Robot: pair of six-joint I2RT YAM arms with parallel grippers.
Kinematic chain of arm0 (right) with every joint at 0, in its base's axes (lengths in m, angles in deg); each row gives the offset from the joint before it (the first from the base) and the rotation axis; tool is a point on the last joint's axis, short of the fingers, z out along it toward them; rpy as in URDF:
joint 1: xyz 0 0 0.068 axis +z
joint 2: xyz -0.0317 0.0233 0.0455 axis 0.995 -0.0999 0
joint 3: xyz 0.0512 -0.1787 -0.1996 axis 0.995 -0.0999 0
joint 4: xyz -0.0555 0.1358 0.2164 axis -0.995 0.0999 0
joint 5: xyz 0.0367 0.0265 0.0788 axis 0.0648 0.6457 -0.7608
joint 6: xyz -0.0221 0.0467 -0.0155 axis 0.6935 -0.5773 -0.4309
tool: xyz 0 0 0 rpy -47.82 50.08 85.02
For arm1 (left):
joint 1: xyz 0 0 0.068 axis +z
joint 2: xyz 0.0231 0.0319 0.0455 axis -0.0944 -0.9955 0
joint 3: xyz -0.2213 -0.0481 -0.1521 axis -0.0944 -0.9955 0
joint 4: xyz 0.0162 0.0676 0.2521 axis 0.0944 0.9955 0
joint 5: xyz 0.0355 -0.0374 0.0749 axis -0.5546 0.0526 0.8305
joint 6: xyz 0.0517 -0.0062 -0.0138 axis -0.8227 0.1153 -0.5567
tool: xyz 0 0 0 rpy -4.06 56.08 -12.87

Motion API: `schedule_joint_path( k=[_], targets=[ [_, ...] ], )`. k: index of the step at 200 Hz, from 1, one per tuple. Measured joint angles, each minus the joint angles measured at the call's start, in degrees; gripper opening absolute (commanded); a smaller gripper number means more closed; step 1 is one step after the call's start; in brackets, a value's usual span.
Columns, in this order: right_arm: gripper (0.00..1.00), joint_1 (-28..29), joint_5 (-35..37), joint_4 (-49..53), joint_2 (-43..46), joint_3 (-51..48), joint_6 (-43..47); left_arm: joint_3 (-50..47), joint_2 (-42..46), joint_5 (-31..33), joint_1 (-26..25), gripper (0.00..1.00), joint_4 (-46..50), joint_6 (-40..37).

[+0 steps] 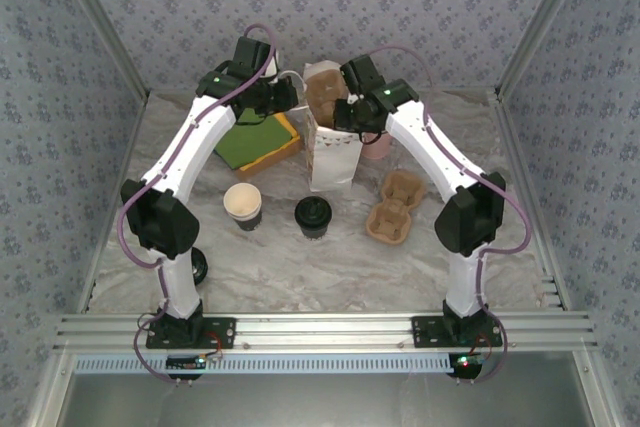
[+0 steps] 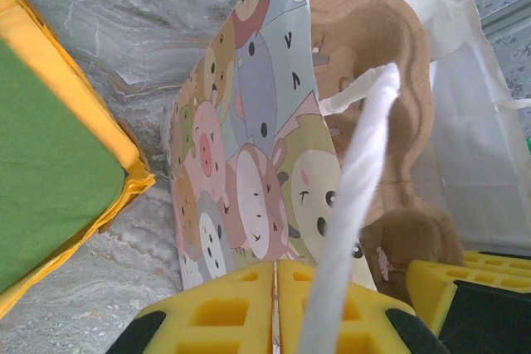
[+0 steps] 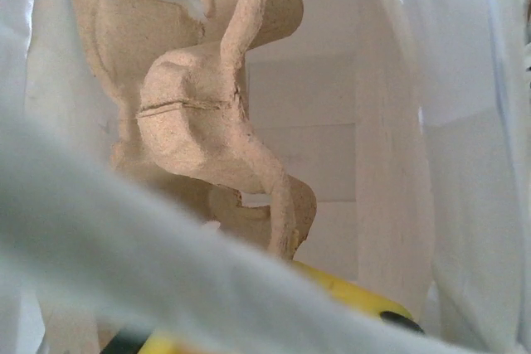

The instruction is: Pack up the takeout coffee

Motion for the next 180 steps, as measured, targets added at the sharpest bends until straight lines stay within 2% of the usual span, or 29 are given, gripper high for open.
schedule_joint_path(
  k=[141,153,163,180],
  targets=[
    [0.11,-1.05,-4.63,-0.98,0.59,-0.85,-4.31,-1.29,1.66,0.24,-1.36,0.10,-0.24,0.00],
    [0.12,-1.20,-4.90,-1.20,0.59,-1.25,-4.85,-1.33,2.01,0.26,-1.49,0.10,-0.24,0.00],
    [0.18,-1.27,-4.94,-1.27,0.59,-1.46,-5.29,-1.33,2.27,0.26,-1.60,0.10,-0.26,0.00],
    [0.19,-1.31,-5.03,-1.27,0.61,-1.53,-5.84,-1.33,2.56,0.24,-1.73,0.10,-0.28,-0.02]
  ],
)
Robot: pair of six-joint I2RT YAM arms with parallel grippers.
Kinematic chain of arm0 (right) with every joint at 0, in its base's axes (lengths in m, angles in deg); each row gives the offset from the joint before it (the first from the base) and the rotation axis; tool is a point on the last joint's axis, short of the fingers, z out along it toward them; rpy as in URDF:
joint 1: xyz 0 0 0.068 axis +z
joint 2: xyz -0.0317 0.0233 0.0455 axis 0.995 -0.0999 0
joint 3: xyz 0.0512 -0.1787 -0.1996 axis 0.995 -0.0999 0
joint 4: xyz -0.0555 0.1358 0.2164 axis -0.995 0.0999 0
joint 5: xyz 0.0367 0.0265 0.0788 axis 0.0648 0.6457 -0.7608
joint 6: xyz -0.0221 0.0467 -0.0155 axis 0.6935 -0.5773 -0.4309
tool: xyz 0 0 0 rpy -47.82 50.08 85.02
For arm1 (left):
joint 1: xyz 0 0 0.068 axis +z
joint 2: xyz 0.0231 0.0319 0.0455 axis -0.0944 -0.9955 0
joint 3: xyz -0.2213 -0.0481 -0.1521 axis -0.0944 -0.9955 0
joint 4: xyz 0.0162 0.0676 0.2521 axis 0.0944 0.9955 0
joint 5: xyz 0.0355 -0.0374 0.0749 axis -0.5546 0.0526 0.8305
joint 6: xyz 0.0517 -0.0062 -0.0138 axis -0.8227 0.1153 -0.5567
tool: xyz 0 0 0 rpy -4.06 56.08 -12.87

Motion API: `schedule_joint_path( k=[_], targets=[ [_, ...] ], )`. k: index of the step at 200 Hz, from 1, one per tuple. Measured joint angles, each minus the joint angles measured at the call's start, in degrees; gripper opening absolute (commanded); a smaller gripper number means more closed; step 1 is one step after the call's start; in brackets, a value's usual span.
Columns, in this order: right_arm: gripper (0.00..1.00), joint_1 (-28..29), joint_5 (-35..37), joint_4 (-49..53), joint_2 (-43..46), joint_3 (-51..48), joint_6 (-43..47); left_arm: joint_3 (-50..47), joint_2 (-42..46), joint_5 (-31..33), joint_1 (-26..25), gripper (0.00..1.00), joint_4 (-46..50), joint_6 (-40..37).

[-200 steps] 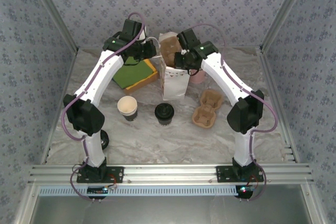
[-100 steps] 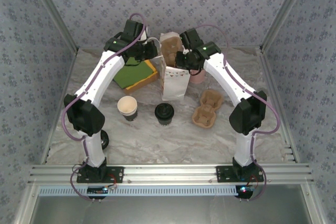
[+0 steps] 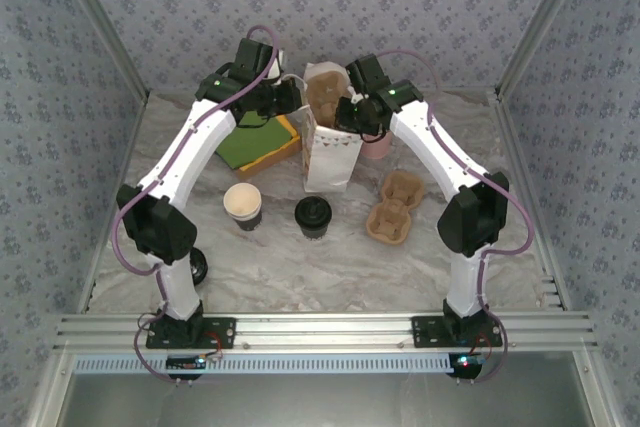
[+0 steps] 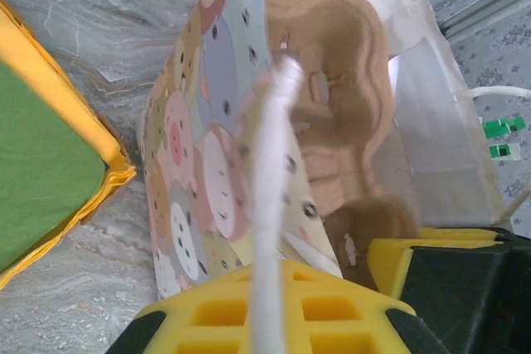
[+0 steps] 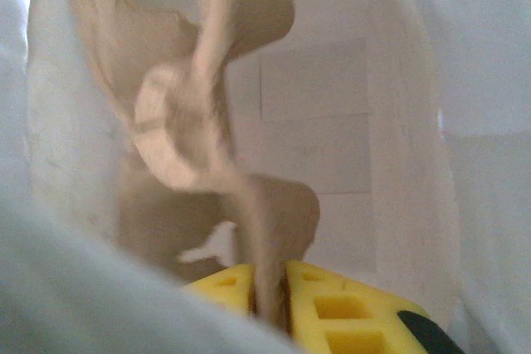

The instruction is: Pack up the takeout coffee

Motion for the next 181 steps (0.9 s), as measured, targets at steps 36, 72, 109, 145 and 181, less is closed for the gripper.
schedule_joint_path(
  k=[36,72,109,145,181],
  targets=[
    [0.27,0.07,0.33,0.02,0.07,0.00,-0.37,0.00,0.07,0.02,-0.04,0.10,-0.02,0.00],
    [0.37,0.33,1.86,0.26,0.31,0.00,-0.55,0.00,0.07,0.00,-0.07,0.10,-0.02,0.00],
    [0.38,1.01,4.13,1.44,0.35,0.17,0.55,0.00,0.07,0.00,-0.37,0.10,-0.02,-0.02],
    [0.39,1.70,5.86,2.45,0.35,1.49,1.66,0.00,0.07,0.00,-0.37,0.10,0.00,-0.02],
    [0.39,2.45,7.52,4.52,0.35,4.28,2.67,0.00,0.07,0.00,-0.42,0.10,0.00,-0.02]
  ],
)
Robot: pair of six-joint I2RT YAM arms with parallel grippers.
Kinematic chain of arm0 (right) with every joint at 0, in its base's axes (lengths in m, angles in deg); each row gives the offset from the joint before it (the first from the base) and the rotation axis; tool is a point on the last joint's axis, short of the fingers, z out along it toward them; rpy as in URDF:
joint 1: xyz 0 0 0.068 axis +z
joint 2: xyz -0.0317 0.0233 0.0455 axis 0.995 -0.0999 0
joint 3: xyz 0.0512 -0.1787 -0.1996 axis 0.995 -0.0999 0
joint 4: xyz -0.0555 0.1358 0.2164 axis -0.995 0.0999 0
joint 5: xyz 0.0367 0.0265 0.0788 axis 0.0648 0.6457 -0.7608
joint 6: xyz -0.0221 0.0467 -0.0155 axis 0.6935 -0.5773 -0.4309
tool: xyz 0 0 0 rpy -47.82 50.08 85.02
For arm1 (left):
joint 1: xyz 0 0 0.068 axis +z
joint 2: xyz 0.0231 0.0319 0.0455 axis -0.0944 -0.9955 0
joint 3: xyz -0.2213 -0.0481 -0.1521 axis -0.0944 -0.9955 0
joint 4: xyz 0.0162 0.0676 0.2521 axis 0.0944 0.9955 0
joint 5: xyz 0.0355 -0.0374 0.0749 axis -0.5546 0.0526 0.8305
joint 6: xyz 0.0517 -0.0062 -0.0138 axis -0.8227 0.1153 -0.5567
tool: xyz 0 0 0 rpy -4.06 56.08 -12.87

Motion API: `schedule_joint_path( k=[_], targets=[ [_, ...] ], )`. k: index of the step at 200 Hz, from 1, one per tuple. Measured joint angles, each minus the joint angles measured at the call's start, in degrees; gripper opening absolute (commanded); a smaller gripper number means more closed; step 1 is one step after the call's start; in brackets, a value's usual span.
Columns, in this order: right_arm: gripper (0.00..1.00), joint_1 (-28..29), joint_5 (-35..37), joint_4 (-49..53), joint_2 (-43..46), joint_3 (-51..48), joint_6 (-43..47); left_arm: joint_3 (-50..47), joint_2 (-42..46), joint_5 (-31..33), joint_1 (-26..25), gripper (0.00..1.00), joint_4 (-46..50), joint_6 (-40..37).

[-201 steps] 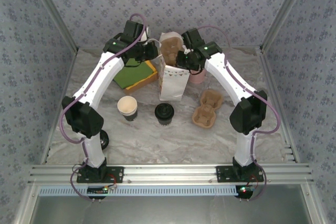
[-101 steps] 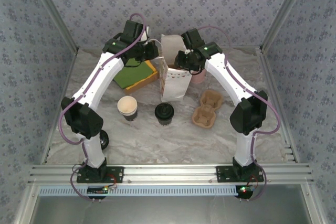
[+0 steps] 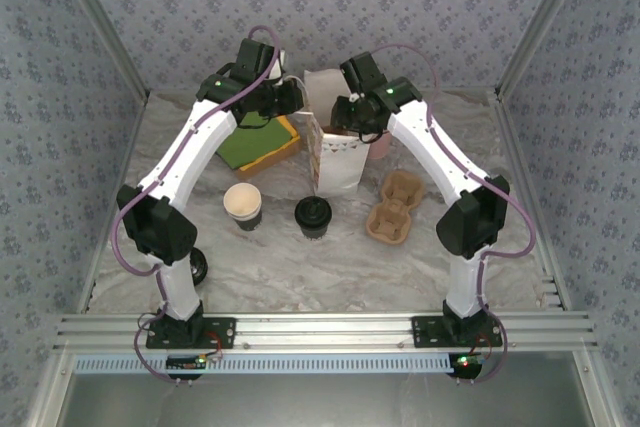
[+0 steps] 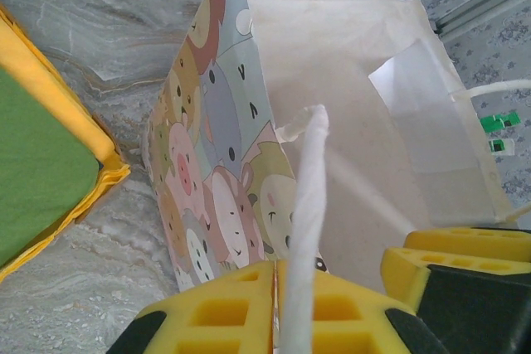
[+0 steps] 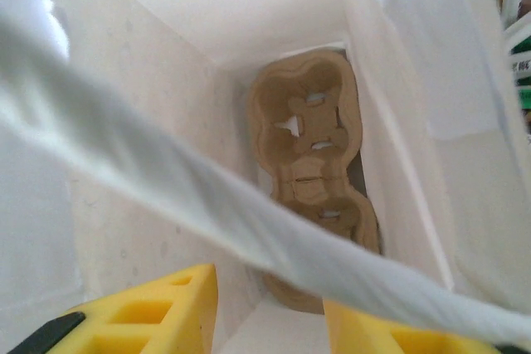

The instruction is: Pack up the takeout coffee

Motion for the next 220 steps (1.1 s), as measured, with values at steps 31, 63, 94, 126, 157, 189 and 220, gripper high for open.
schedule_joint_path(
  k=[31,63,94,126,157,189,220],
  targets=[
    [0.40,0.81,1.16,0.72,0.00,1.11,0.70,0.00,0.00,0.00,-0.02,0.10,0.00,0.00],
    [0.41,1.25,2.16,1.62,0.00,1.22,1.18,-0.04,0.00,-0.02,-0.24,0.10,0.00,-0.02],
    [0.41,1.27,3.04,2.10,0.00,1.51,1.53,-0.04,0.00,0.00,-0.28,0.10,0.00,-0.02],
    [0.43,1.38,3.50,2.51,0.00,1.97,1.79,-0.04,0.00,0.00,-0.26,0.10,0.00,-0.04],
    [0.43,1.49,3.78,2.91,0.00,2.29,2.01,-0.04,0.00,-0.02,-0.26,0.10,0.00,-0.04],
    [0.45,1.49,4.13,3.17,-0.02,2.60,2.21,-0.04,0.00,-0.02,-0.26,0.10,0.00,-0.17],
    [0.50,1.77,4.50,3.34,-0.07,4.02,2.67,-0.04,0.00,0.00,-0.26,0.09,0.02,-0.20]
  ],
)
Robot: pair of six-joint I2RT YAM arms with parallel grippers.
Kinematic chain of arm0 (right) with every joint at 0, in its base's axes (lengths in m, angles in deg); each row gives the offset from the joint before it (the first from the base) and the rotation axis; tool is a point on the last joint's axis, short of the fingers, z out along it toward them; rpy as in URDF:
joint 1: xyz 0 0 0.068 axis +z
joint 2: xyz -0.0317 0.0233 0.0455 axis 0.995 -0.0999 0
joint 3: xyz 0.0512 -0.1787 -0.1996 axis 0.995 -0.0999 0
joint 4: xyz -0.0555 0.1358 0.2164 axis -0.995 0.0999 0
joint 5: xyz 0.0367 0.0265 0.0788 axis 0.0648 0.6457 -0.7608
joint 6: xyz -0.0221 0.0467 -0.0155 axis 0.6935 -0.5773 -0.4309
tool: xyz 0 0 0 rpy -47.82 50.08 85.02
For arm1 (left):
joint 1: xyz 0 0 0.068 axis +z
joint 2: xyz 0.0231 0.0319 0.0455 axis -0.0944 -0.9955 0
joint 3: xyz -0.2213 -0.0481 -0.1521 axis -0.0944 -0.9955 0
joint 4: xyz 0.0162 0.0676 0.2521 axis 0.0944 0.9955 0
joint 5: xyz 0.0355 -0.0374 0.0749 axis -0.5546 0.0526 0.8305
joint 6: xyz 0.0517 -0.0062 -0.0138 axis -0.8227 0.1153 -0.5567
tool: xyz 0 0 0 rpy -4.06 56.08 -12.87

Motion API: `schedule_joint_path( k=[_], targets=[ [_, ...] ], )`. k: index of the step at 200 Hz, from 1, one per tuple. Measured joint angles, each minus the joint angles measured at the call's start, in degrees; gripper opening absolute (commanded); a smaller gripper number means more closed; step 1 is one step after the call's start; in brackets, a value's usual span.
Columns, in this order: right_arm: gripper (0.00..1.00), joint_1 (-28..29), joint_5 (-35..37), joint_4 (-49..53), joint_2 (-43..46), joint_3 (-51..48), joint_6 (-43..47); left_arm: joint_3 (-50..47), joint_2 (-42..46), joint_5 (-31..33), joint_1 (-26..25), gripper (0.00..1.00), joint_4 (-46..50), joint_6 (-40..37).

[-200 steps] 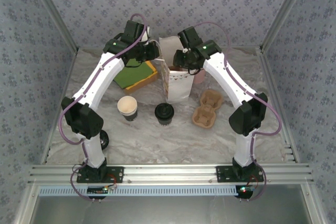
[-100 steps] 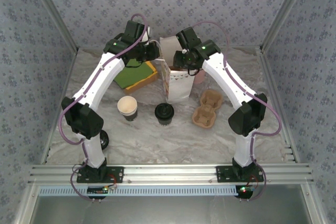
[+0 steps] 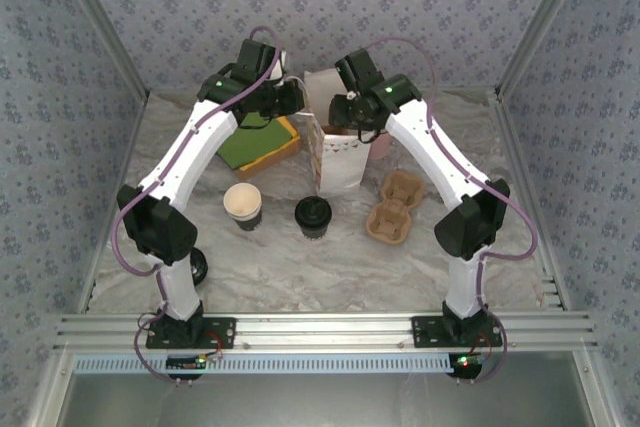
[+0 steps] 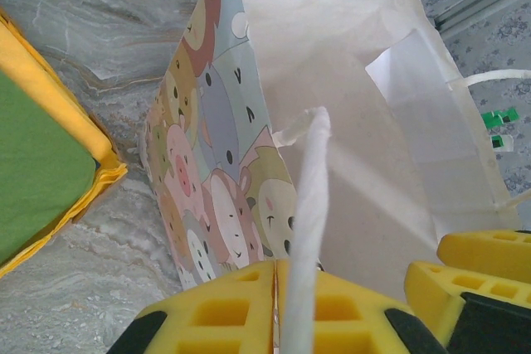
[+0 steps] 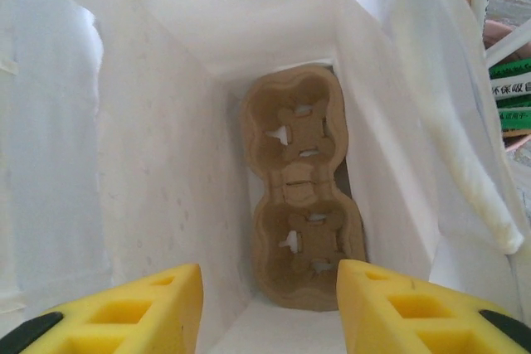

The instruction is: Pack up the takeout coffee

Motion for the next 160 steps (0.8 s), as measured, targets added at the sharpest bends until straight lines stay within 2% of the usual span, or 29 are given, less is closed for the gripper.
schedule_joint_path(
  k=[59,133,160],
  targets=[
    [0.58,1.62,2.19,0.83,-0.07,4.42,3.04,0.00,0.00,0.00,0.00,0.09,0.04,-0.02],
    [0.54,1.31,6.75,4.74,1.18,6.21,5.40,0.00,0.00,0.00,0.00,0.09,0.07,-0.42],
    [0.53,-0.11,7.13,5.09,3.41,3.15,5.40,-0.02,0.00,-0.02,0.00,0.09,0.07,-0.42]
  ],
)
